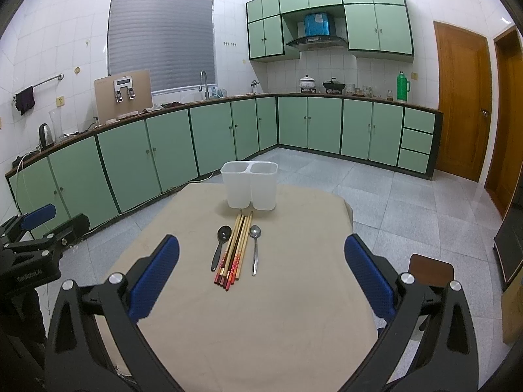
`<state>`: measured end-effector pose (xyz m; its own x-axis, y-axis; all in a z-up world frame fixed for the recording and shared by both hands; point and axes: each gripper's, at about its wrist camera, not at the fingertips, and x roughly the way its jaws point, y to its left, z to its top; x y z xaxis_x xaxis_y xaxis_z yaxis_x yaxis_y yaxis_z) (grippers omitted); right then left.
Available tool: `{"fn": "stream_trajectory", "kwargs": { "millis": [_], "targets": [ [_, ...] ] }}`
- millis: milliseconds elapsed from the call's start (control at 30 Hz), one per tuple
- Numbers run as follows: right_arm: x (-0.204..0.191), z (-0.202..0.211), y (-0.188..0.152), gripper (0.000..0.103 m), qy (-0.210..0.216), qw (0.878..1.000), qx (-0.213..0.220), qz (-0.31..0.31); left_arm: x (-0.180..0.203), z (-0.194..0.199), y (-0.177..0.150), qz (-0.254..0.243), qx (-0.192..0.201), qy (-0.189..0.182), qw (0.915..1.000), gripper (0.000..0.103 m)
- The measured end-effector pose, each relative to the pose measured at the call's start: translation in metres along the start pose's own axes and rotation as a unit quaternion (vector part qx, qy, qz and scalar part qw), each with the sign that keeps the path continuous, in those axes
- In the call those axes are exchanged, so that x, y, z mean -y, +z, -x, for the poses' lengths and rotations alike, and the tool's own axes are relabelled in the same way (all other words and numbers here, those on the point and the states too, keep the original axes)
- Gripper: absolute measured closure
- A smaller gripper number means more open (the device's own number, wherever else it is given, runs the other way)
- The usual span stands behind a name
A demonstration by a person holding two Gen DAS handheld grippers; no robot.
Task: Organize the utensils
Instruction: 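Reach both tools toward the spoons beside the chopsticks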
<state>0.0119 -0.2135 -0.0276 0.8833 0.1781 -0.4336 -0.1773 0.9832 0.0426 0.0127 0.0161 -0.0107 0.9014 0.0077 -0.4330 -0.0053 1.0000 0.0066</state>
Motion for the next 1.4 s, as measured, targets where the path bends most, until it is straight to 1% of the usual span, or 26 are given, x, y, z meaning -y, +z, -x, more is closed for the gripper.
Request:
{"fn": "stream_trajectory", "kwargs": {
  "millis": [167,333,567,600,800,900,967,1033,1100,1233,1400],
  "targets": [
    [0.003,-0.021,0.005,0.005,-0.002,1.000,-0.010,0.001,0.000,-0.015,0.001,-0.003,-0.010,0.002,0.9999,0.006],
    [0.007,-0.051,0.006,0.005,-0.007,1.000,-0.027,0.008,-0.003,-0.050,0.002,-0.010,-0.030,0.009,0.9994,0.006],
    [0.016,-0.123,0.011,0.005,-0.003,0.998,-0.064,0.006,-0.007,-0.130,0.008,-0.025,-0.065,0.020,0.9974,0.006],
    [0.018,-0.135,0.012,0.005,0.001,0.998,-0.070,0.002,-0.007,-0.145,0.008,-0.027,-0.072,0.016,0.9969,0.006],
    [0.027,-0.215,0.011,0.005,0.028,0.991,-0.127,-0.013,-0.007,-0.215,0.000,-0.032,-0.120,0.013,0.9922,0.006],
    [0.029,-0.255,0.008,0.009,0.038,0.986,-0.158,-0.018,-0.010,-0.249,-0.005,-0.029,-0.144,0.005,0.9892,0.006],
    [0.029,-0.276,0.004,0.017,0.043,0.983,-0.176,-0.019,-0.011,-0.265,-0.008,-0.027,-0.155,0.007,0.9875,0.007],
    [0.028,-0.296,-0.001,0.022,0.048,0.980,-0.194,-0.017,-0.011,-0.280,-0.011,-0.024,-0.164,0.008,0.9861,0.007],
    [0.025,-0.317,-0.005,0.024,0.050,0.976,-0.210,-0.012,-0.012,-0.293,-0.013,-0.021,-0.175,0.006,0.9844,0.009],
    [0.019,-0.344,-0.013,0.033,0.059,0.970,-0.235,-0.001,-0.013,-0.312,-0.014,-0.020,-0.189,0.001,0.9818,0.009],
    [0.012,-0.365,-0.021,0.040,0.063,0.965,-0.254,0.014,-0.012,-0.326,-0.022,-0.019,-0.203,-0.003,0.9791,0.009]
  ]
}}
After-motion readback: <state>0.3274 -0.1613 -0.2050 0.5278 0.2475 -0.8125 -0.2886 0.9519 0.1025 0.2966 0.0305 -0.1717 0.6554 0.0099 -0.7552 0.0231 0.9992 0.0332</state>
